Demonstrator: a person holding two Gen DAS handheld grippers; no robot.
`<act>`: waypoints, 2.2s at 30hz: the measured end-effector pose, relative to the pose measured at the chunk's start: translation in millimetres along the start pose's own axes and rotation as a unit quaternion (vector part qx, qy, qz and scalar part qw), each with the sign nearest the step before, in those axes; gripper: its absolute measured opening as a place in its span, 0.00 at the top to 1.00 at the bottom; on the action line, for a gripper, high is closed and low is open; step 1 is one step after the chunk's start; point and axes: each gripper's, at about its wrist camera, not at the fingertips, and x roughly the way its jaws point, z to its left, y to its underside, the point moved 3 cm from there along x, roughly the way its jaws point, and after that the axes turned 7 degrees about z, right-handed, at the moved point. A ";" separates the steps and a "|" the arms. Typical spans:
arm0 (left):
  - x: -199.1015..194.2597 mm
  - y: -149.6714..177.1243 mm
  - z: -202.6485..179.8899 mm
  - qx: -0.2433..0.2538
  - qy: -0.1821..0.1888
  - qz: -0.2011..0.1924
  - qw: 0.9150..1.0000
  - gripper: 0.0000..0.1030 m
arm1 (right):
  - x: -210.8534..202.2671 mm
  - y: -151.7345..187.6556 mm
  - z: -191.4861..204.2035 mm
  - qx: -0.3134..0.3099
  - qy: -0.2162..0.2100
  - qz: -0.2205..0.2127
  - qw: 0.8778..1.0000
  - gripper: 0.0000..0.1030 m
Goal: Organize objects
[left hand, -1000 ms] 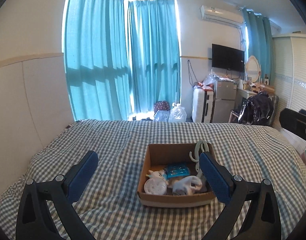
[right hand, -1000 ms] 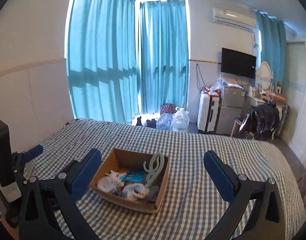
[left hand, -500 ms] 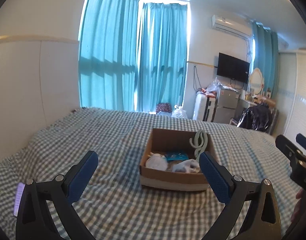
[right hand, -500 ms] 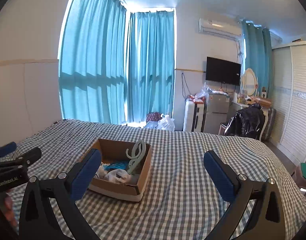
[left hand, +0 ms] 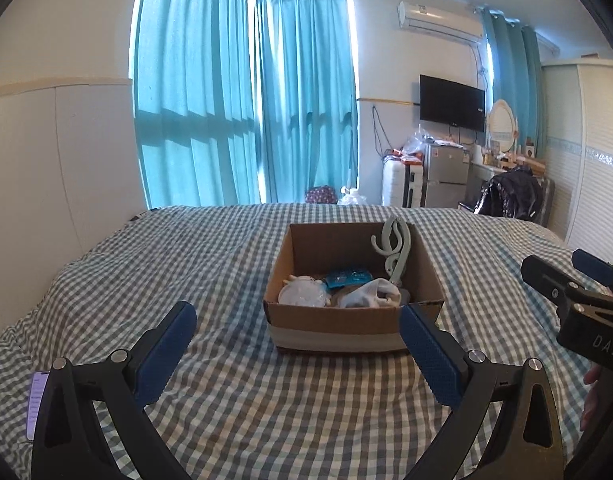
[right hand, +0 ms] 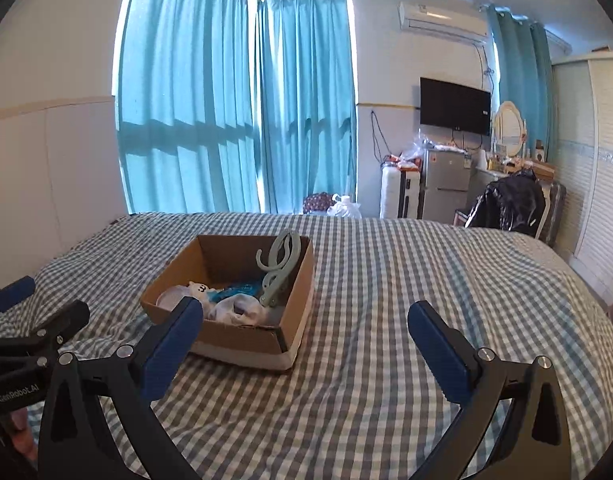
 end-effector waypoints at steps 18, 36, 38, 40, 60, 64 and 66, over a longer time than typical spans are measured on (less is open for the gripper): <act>-6.5 3.6 3.7 -0.009 0.006 0.005 1.000 0.00 | -4.3 1.0 8.8 -0.011 -0.003 0.002 1.000 0.00; -7.9 4.9 9.4 -0.019 0.002 0.004 1.000 0.00 | -4.7 0.9 10.5 -0.017 -0.002 0.005 1.000 0.00; -7.7 5.6 10.1 -0.020 0.002 0.005 1.000 0.00 | -4.9 1.3 10.4 -0.017 -0.004 0.005 1.000 0.00; -7.0 6.0 11.1 -0.021 0.001 0.007 1.000 0.00 | -5.2 1.2 10.3 -0.018 -0.005 0.005 1.000 0.00; -7.2 4.0 14.9 -0.018 0.001 0.010 1.000 0.00 | -7.4 0.4 17.8 -0.026 -0.010 0.006 1.000 0.00; -7.0 3.8 15.3 -0.018 0.002 0.011 1.000 0.00 | -8.0 0.3 18.8 -0.027 -0.011 0.006 1.000 0.00; -7.0 3.9 15.1 -0.018 0.002 0.012 1.000 0.00 | -7.1 0.8 19.5 -0.028 -0.011 0.007 1.000 0.00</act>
